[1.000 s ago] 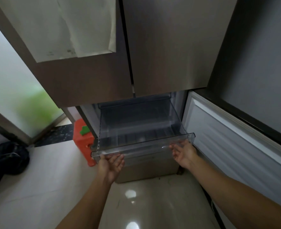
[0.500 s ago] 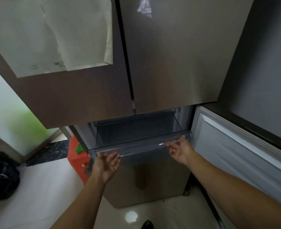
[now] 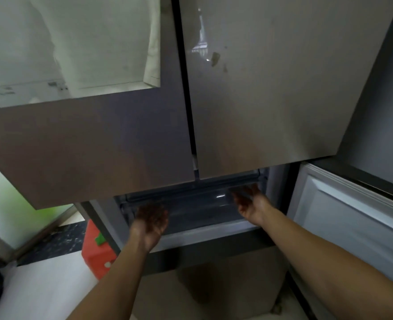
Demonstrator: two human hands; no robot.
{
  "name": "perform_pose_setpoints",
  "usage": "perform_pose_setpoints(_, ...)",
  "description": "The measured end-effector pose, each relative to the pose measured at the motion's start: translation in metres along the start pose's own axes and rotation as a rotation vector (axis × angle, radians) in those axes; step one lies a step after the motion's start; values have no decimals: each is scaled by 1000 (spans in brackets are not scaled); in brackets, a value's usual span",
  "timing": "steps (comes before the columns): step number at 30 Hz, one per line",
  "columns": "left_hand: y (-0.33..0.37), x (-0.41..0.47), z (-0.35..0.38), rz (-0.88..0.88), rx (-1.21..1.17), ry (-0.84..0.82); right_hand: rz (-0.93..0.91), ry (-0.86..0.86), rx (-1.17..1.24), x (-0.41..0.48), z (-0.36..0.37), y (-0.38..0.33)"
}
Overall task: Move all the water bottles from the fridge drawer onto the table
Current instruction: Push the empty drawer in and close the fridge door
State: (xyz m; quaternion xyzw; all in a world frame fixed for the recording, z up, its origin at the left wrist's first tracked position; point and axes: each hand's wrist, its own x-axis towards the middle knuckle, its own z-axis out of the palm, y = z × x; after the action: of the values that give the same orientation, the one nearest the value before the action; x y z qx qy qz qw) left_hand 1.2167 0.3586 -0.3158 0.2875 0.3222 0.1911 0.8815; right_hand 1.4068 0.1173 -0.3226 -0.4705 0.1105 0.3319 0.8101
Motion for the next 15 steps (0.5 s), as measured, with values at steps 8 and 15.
perform_pose_setpoints(8,-6,6,4,-12,16,29,33,59,-60,7,-6,1)
perform_pose_setpoints(15,-11,-36,20,-12,809,194,-243,209,-811,-60,-26,-9)
